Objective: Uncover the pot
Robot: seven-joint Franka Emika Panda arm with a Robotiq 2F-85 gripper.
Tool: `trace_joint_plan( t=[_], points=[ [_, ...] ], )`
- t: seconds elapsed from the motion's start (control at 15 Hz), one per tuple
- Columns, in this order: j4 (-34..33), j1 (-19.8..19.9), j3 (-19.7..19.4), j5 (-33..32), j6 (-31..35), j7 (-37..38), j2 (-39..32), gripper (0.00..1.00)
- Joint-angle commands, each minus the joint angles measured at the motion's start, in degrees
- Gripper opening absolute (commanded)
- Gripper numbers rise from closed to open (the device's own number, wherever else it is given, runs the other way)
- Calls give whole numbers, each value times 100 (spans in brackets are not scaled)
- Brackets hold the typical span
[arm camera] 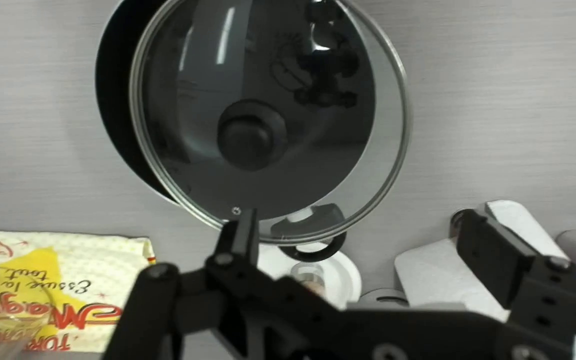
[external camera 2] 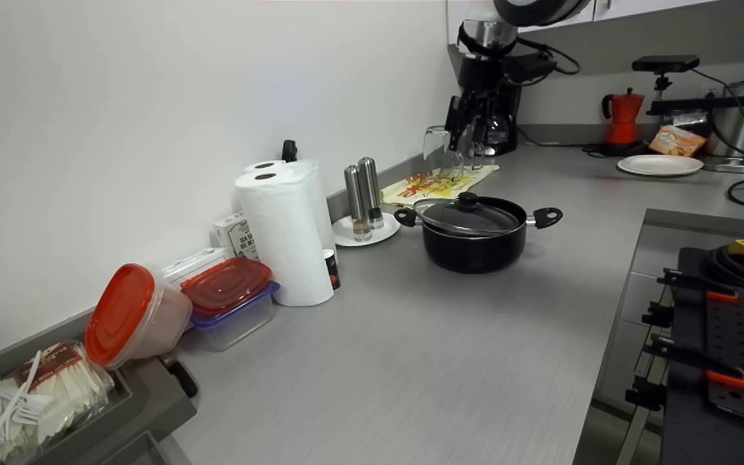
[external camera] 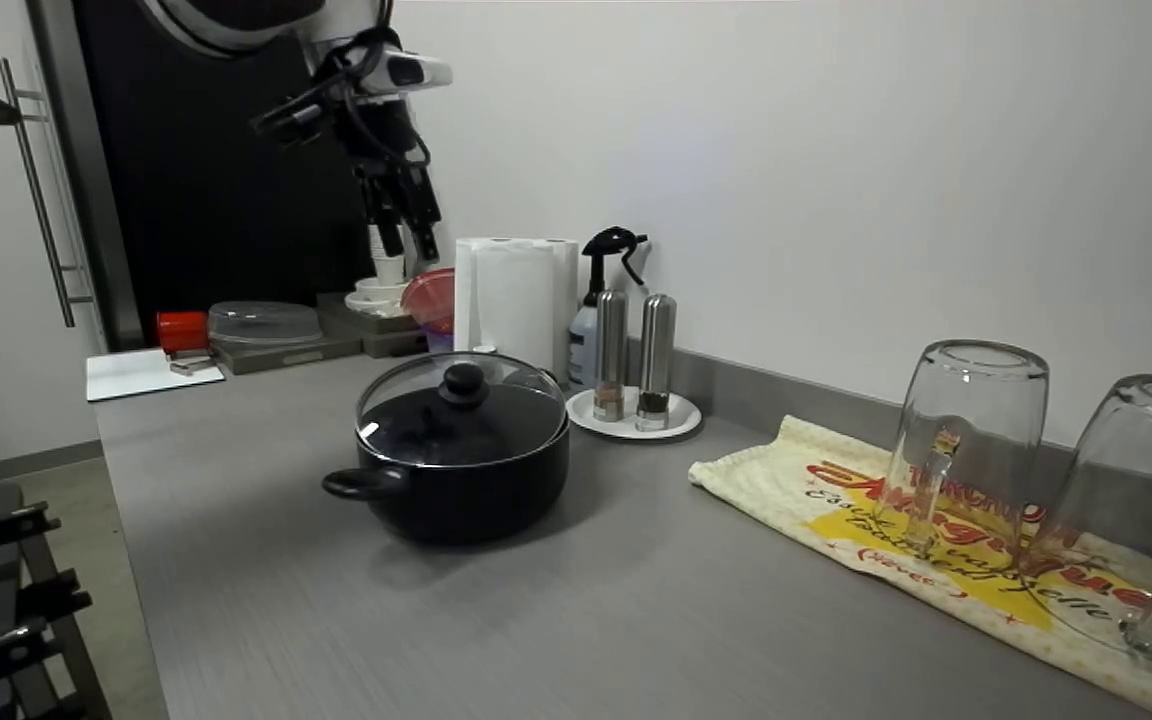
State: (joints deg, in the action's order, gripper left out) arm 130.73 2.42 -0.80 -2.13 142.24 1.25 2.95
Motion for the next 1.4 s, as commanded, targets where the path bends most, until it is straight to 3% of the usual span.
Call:
trace_joint_plan(
  t=[0.0,0.67,1.33],
  points=[
    [-591,147,-179,-363,-60,278,-462,100],
    [-609,419,-633,-160,-54,506,-1155,100],
    [-1251,310,-461,454,20,617,-2007,100]
  ],
)
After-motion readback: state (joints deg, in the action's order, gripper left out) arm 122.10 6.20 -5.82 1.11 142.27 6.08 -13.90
